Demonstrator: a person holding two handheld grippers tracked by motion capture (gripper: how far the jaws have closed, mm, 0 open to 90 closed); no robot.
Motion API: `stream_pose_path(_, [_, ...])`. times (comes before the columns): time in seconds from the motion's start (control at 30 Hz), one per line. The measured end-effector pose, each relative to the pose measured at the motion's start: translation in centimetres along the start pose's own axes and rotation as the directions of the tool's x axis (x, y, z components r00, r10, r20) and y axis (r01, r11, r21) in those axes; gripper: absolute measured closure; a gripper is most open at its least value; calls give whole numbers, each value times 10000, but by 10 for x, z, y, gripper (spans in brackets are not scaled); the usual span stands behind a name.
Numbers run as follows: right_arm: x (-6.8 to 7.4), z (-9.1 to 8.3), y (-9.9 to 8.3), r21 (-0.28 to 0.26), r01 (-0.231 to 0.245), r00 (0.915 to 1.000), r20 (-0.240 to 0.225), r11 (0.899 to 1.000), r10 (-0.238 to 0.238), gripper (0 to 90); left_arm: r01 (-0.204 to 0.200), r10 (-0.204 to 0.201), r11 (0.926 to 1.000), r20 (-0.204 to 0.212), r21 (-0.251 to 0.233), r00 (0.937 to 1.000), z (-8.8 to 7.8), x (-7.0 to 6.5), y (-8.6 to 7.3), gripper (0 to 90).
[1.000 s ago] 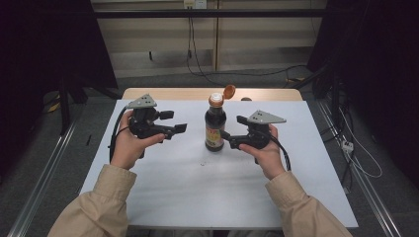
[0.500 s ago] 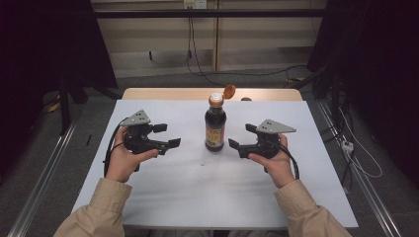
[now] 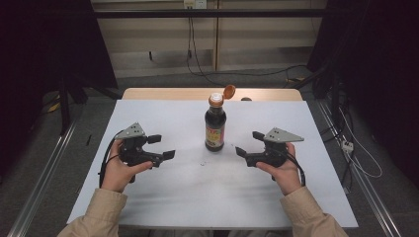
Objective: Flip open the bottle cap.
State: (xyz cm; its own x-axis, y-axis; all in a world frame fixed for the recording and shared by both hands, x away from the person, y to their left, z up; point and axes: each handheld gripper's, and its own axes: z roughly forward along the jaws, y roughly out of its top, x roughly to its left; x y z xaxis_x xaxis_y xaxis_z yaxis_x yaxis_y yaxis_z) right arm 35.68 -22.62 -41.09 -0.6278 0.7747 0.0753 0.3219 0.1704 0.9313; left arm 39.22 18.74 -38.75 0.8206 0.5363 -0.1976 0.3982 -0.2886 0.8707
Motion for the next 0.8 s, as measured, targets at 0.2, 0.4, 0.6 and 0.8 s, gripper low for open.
stream_pose_path(0.2, [0, -8, -6, 41, 47, 9999, 103, 10000, -47, 119, 98, -98, 9998, -25, -198, 9999, -4, 1, -11, 108])
stream_pose_path(0.4, [0, -15, -14, 196, 56, 9999, 123, 9998, -59, 116, 145, -147, 9997, -104, -185, 9998, -8, 3, -19, 98])
stream_pose_path(0.6, [0, -21, -19, 197, 34, 9998, 173, 9998, -37, 116, 164, -167, 9996, -129, -250, 9998, -13, 4, -26, 88])
stream_pose_path(0.8, [0, -27, -25, 251, -15, 9997, 232, 9997, 9, 116, 203, -206, 9996, -196, -184, 9996, -17, 4, -34, 84])
